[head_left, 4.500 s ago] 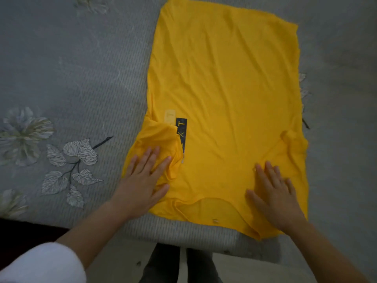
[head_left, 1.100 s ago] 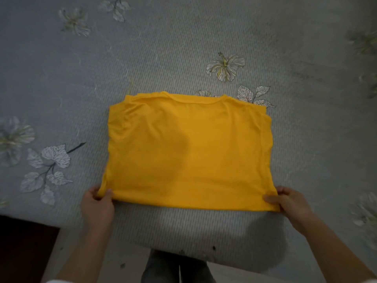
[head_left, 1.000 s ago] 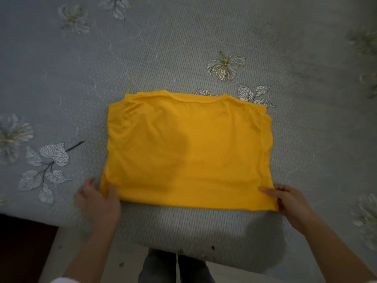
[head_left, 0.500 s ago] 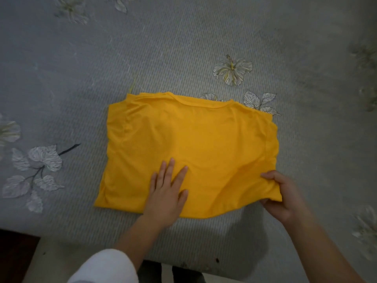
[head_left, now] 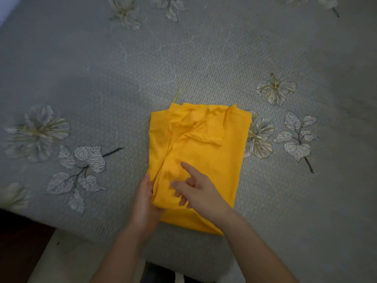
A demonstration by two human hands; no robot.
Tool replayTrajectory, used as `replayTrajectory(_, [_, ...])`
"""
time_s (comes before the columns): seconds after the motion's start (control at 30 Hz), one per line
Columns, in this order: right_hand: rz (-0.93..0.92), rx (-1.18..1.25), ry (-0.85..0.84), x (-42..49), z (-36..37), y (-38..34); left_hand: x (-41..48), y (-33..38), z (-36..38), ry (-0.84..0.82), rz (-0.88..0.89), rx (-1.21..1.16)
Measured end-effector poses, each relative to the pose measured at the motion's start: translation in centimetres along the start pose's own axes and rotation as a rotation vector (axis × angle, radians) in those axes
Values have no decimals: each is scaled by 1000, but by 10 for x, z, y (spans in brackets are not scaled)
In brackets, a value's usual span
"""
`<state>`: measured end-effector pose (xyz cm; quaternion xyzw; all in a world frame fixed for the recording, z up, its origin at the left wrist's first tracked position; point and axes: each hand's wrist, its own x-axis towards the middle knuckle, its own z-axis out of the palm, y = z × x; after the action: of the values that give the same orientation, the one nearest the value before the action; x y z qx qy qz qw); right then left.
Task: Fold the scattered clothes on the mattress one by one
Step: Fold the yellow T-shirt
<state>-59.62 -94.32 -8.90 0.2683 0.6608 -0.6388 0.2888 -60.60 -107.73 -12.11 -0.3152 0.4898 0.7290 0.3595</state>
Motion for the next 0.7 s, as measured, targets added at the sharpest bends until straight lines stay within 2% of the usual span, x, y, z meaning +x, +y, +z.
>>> replayTrajectory(0.07, [29, -69, 141, 12, -2, 4, -2, 0, -12, 29, -31, 56])
replayTrajectory(0.13, [68, -59, 309, 24, -13, 5, -3, -1, -18, 51, -7, 266])
replayTrajectory(0.23, [69, 57, 520, 45, -31, -6, -2, -2, -16, 109, 143, 535])
replayTrajectory(0.4, [-52, 335, 869, 88, -39, -42, 4, -8, -22, 73, 226, 676])
replayTrajectory(0.47, [-199, 268, 899, 98, -35, -54, 6, -8, -25, 65, 212, 683])
replayTrajectory(0.57, [-375, 1, 779, 110, -24, -67, 5, -5, -29, 53, 174, 689])
replayTrajectory(0.7, [-350, -463, 696, 130, -16, -70, 5, -1, -29, 35, 110, 681])
